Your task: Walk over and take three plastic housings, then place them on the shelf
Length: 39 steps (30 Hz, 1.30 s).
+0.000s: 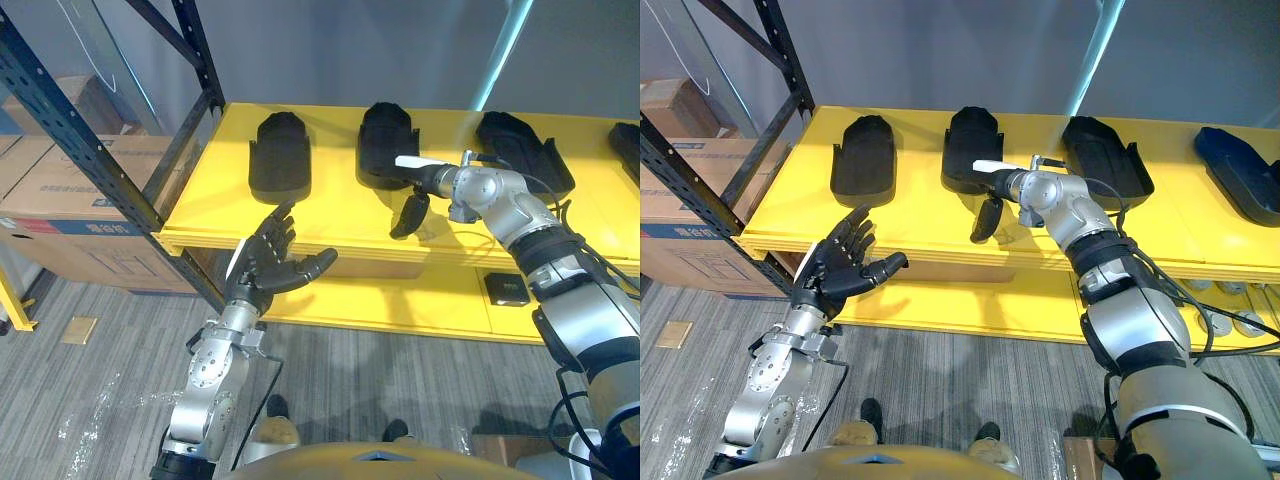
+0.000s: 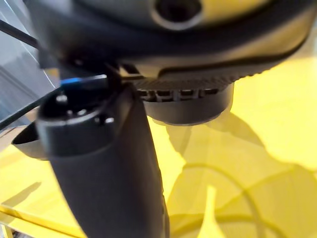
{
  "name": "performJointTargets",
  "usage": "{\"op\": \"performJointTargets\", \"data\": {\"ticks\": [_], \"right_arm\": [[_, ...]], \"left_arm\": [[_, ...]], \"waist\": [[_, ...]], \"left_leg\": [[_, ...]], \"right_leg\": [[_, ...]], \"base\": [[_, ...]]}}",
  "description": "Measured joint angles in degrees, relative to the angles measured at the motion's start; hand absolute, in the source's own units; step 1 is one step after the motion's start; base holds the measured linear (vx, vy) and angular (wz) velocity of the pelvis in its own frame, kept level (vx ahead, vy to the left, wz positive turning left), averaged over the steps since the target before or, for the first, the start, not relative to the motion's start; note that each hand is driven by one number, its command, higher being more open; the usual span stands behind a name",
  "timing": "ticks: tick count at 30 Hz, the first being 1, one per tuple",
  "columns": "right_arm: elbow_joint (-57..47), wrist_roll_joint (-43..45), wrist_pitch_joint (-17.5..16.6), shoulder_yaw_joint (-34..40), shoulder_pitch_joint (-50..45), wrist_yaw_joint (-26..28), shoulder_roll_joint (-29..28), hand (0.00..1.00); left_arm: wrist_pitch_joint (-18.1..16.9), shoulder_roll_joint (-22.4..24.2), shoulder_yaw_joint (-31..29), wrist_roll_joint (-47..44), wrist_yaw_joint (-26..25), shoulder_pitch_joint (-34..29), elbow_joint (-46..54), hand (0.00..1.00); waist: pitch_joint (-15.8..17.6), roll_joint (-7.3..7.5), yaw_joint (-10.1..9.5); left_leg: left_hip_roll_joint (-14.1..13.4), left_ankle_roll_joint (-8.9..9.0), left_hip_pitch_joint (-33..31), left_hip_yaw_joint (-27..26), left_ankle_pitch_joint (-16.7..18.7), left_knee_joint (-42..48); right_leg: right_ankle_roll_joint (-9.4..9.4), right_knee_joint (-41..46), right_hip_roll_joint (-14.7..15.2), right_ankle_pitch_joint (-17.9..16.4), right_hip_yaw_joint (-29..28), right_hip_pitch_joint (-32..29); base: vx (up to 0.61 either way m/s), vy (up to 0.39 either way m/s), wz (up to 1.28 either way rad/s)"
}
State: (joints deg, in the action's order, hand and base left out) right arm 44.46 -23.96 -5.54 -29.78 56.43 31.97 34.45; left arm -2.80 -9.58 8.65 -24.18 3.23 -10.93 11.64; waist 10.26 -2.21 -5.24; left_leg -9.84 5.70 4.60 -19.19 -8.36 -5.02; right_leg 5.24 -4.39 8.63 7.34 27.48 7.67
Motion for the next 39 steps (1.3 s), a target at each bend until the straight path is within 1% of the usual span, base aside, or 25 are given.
{"op": "performJointTargets", "data": {"ticks": [1,5,7,14,22,25,27,28,29,30,31,32,33,34,35,36,37,39], "right_arm": [[-0.02,0.11,0.01,-0.07,0.00,0.45,0.20,1.00],[-0.06,0.22,0.04,-0.78,0.01,1.65,1.18,1.00],[-0.08,0.21,0.04,-1.30,0.00,2.03,1.25,1.00],[-0.08,0.21,0.12,-2.41,0.00,3.54,1.26,1.00],[-0.08,1.06,0.02,-3.36,-0.04,3.63,1.35,1.00],[-0.07,1.70,-0.56,-3.49,-0.61,2.49,1.37,1.00],[-0.07,1.89,-2.04,-3.63,-1.63,-0.90,1.37,1.00],[-0.05,1.95,-3.36,-3.88,-2.00,-4.34,1.37,1.00],[-0.05,2.15,-4.07,-3.88,-2.06,-6.32,1.37,1.00],[-0.15,3.47,-5.51,-3.45,-2.08,-10.58,1.37,1.00],[-1.24,5.40,-6.54,-1.30,-2.47,-14.90,1.37,1.00],[-3.29,6.82,-6.98,1.72,-3.44,-18.13,1.37,1.00],[-6.73,9.03,-7.96,6.20,-4.99,-22.73,1.35,1.00],[-8.94,9.87,-8.27,8.45,-5.92,-25.10,1.35,1.00],[-13.40,10.93,-9.21,13.00,-7.73,-29.14,1.35,1.00],[-15.57,11.37,-9.69,14.99,-8.52,-30.79,1.35,1.00],[-20.59,13.01,-10.61,18.81,-10.05,-34.10,1.35,1.00],[-25.61,15.07,-11.77,21.22,-12.36,-35.55,1.34,1.00]], "left_arm": [[0.51,-0.03,0.01,0.05,0.00,0.04,0.00,1.00],[0.62,-0.39,0.02,0.10,-0.01,0.05,0.00,1.00],[0.62,-0.92,0.00,0.12,-0.03,0.08,-0.01,1.00],[0.63,-1.72,-0.01,0.20,-0.04,0.21,-0.08,1.00],[0.63,-2.23,-0.03,0.25,-0.04,0.21,-0.09,1.00],[0.63,-2.25,-0.02,0.29,-0.05,0.21,-0.09,1.00],[0.60,-2.26,-0.02,0.29,-0.22,0.22,-0.09,1.00],[0.50,-2.25,-0.03,0.38,-0.67,0.21,-0.08,1.00],[0.38,-2.19,-0.03,0.63,-1.08,0.21,-0.08,1.00],[-0.20,-2.11,-0.03,1.70,-2.16,0.22,-0.08,1.00],[-1.38,-1.99,-0.03,2.60,-3.24,0.22,-0.08,1.00],[-2.45,-1.77,-0.06,2.99,-4.08,0.23,-0.07,1.00],[-4.02,-1.40,-0.18,4.21,-5.23,0.24,-0.02,1.00],[-4.63,-1.37,-0.24,4.42,-5.84,0.24,0.11,1.00],[-5.21,-1.38,-0.59,4.42,-6.77,0.23,0.85,1.00],[-5.57,-1.38,-0.81,4.40,-7.12,0.21,1.36,1.00],[-6.56,-1.39,-1.66,4.32,-8.10,0.21,3.08,1.00],[-7.73,-1.41,-2.64,4.27,-9.50,0.22,5.06,1.00]], "waist": [[0.00,0.01,0.01],[-0.02,0.10,-0.42],[-0.07,0.36,-0.81],[-0.22,1.47,-0.77],[-0.14,2.34,-0.76],[-0.24,2.56,-0.76],[-0.25,2.75,-0.76],[-0.23,2.78,-0.75],[-0.23,2.78,-0.74],[-0.23,2.77,-0.62],[-0.23,2.75,-0.57],[-0.26,2.71,-0.61],[-0.27,2.60,-0.71],[-0.28,2.52,-0.68],[-0.27,2.36,-0.39],[-0.33,2.25,-0.23],[-0.32,1.94,0.25],[-0.51,1.43,0.96]], "left_leg": [[-0.03,0.00,0.08,-0.04,0.00,0.00],[-0.23,0.02,0.23,-0.24,-0.01,0.01],[-0.52,0.11,0.48,-0.59,-0.02,0.00],[-0.74,0.26,0.50,-0.66,-0.11,-0.03],[-0.74,0.26,0.48,-0.71,-0.11,-0.04],[-0.75,0.25,0.48,-0.71,-0.11,-0.04],[-0.74,0.25,0.48,-0.71,-0.12,-0.04],[-0.67,0.29,0.49,-0.73,-0.19,-0.03],[-0.63,0.28,0.49,-0.73,-0.22,-0.02],[-0.58,0.34,0.50,-0.74,-0.45,-0.02],[-0.59,0.39,0.49,-0.71,-0.51,0.00],[-0.59,0.40,0.49,-0.67,-0.52,0.03],[-0.56,0.41,0.47,-0.50,-0.55,0.12],[-0.51,0.41,0.41,-0.28,-0.57,0.12],[-0.37,0.39,0.27,0.32,-0.63,0.12],[-0.28,0.38,0.11,0.63,-0.65,0.11],[-0.02,0.29,-0.24,1.05,-0.73,0.08],[0.45,0.27,-0.33,1.30,-0.72,-0.03]], "right_leg": [[0.00,0.00,-0.03,0.01,-0.08,0.03],[-0.03,0.00,-0.23,0.03,-0.55,0.03],[-0.09,-0.01,-0.50,0.05,-0.81,0.03],[-0.26,-0.04,-0.72,0.09,-0.81,0.02],[-0.33,-0.04,-0.71,0.15,-0.87,-0.08],[-0.34,-0.04,-0.72,0.16,-0.88,-0.08],[-0.35,-0.04,-0.71,0.16,-0.88,-0.08],[-0.35,-0.03,-0.68,0.18,-0.82,-0.09],[-0.34,-0.02,-0.64,0.19,-0.82,-0.09],[-0.33,-0.02,-0.60,0.20,-0.82,-0.09],[-0.33,-0.02,-0.61,0.20,-0.78,-0.10],[-0.33,-0.02,-0.61,0.19,-0.74,-0.09],[-0.33,-0.02,-0.58,0.19,-0.52,-0.01],[-0.32,-0.02,-0.55,0.19,-0.33,0.08],[-0.32,-0.02,-0.43,0.16,0.31,0.38],[-0.33,-0.02,-0.36,0.14,0.62,0.42],[-0.31,-0.02,-0.12,0.10,1.06,0.35],[-0.26,-0.02,0.31,0.09,1.32,0.44]], "base": [[0.00,0.000,0.00],[0.01,0.002,-0.02],[0.02,0.000,-0.08],[0.00,0.000,-0.01],[0.00,0.000,0.00],[0.00,0.000,0.00],[0.00,0.000,0.00],[0.00,0.000,0.00],[0.00,0.000,0.00],[0.00,0.000,0.00],[0.00,0.000,0.00],[0.00,0.000,0.04],[0.00,0.000,0.07],[0.00,0.000,0.17],[0.00,0.003,0.19],[0.02,0.019,0.24],[0.02,0.027,0.15],[0.01,0.041,0.10]]}}
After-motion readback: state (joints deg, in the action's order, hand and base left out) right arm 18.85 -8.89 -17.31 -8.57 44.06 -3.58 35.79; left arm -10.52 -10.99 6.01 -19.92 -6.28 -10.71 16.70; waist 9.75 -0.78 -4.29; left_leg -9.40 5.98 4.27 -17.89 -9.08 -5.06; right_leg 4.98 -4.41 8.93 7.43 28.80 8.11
